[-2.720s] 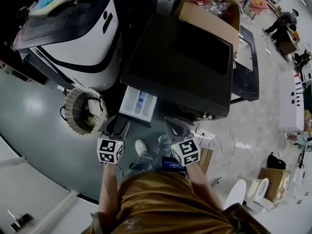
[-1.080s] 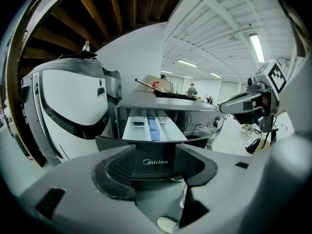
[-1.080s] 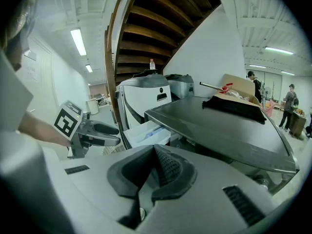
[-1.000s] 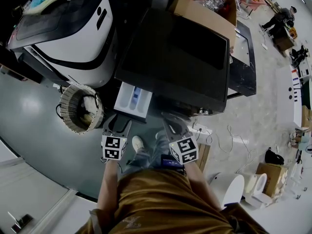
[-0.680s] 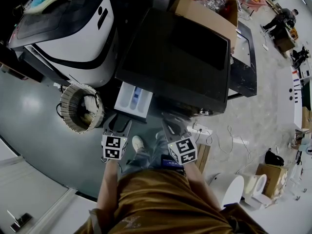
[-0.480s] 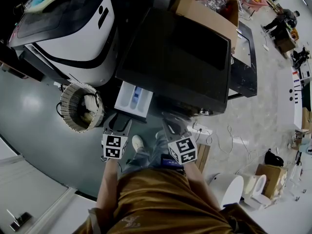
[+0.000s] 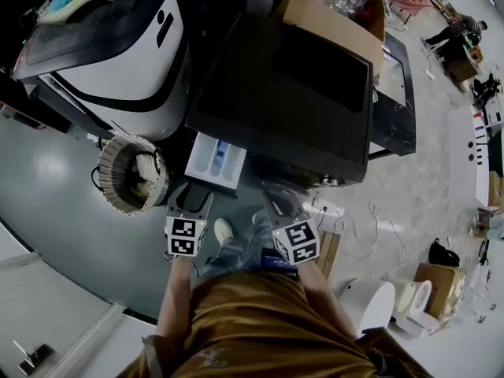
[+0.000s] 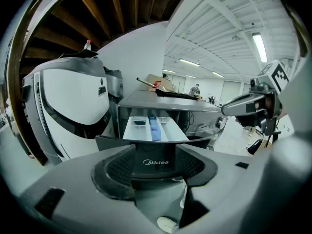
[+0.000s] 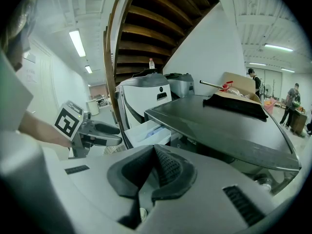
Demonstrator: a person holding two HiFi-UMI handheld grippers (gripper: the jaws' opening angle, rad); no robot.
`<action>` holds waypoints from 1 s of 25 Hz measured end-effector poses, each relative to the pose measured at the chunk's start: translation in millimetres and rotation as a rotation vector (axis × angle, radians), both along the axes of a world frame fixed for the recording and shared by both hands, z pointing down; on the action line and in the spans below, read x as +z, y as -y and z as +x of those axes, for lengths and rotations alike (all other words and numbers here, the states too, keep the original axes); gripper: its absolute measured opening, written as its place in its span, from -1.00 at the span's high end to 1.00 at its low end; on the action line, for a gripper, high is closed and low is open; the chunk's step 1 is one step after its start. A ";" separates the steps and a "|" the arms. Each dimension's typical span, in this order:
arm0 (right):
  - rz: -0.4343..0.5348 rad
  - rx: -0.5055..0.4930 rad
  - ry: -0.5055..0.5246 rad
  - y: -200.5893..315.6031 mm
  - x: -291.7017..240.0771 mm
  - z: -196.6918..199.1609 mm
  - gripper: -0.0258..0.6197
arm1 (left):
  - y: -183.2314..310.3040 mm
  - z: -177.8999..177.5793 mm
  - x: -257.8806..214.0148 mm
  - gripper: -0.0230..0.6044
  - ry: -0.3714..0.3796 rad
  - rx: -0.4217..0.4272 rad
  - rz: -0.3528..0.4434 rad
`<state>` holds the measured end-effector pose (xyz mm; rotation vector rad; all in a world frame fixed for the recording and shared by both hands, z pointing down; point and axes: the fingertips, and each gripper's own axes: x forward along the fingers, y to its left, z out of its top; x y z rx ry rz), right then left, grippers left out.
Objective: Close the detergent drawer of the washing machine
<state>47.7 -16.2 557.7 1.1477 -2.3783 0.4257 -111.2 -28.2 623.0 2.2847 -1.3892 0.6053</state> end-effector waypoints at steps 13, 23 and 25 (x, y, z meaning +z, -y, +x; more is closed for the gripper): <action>-0.001 0.020 -0.003 7.5 -0.4 9.7 0.88 | 6.9 0.2 -1.8 0.11 0.002 0.002 -0.002; -0.002 0.038 -0.010 11.3 -0.3 19.3 0.88 | 29.5 4.9 -2.4 0.10 0.003 0.000 -0.002; -0.004 0.048 -0.010 11.5 0.0 24.2 0.88 | 34.0 6.3 -2.6 0.10 0.003 0.000 -0.001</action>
